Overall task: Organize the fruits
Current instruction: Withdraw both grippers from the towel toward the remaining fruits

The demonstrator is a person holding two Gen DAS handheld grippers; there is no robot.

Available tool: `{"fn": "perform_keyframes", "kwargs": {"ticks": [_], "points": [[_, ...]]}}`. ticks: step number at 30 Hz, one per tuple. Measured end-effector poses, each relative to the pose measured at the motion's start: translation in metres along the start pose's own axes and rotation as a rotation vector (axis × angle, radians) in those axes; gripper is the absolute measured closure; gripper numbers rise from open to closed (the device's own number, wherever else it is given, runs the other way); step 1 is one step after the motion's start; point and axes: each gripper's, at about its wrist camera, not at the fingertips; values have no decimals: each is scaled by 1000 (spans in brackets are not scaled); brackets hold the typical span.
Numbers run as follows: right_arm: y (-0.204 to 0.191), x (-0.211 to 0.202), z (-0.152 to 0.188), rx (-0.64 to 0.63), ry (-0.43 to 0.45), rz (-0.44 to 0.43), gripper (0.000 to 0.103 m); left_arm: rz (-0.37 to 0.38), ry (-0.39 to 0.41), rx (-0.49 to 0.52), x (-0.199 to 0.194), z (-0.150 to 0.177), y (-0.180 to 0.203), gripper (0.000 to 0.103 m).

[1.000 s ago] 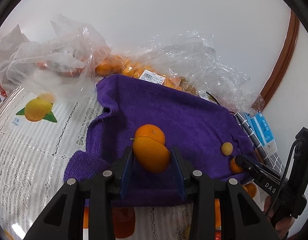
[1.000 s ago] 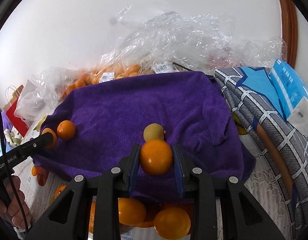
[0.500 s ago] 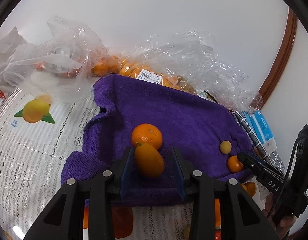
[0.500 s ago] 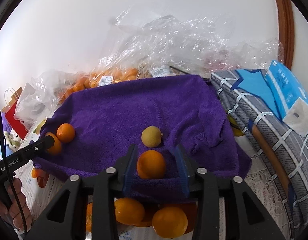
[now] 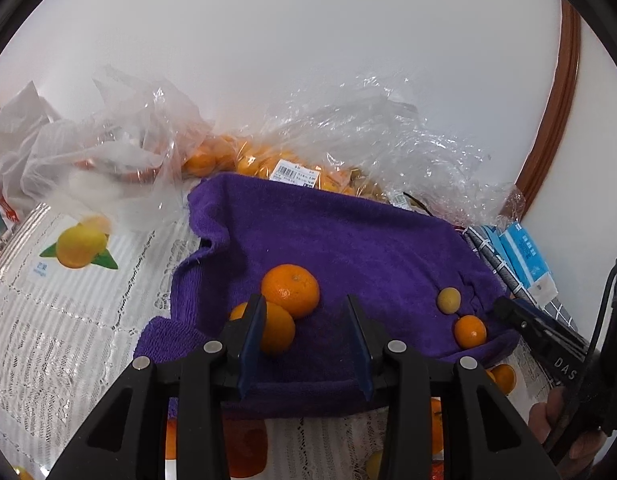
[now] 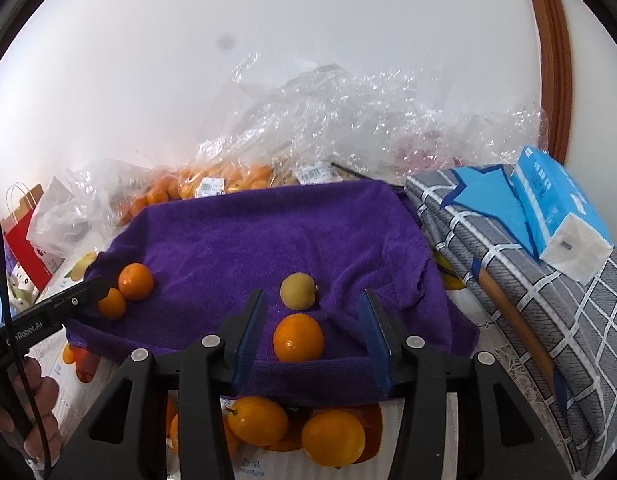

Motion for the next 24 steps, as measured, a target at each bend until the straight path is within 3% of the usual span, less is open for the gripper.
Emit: {"fn": "perform_keyframes", "kwargs": {"ticks": [4,9,14,24], "points": [[2,-9,-4,10,24,55,56,10,-5,0,-1,-1,0,65],[16,-19,-2,102,-31,51,56,47,-1,-5,-4,-2,0,65],[16,-31,11,65,-78,92,56,56,-3,-11,-7,-4,-2,65],[11,-37,42,63,-127,45,57,33,-29,-41,-10,-5,-14,65]]}}
Point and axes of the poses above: each gripper's, at about its wrist camera, not at the fingertips, and x roughly the way its jaws point, y to its right, z to its underside, and after that the axes turned 10 degrees about -z, right-handed
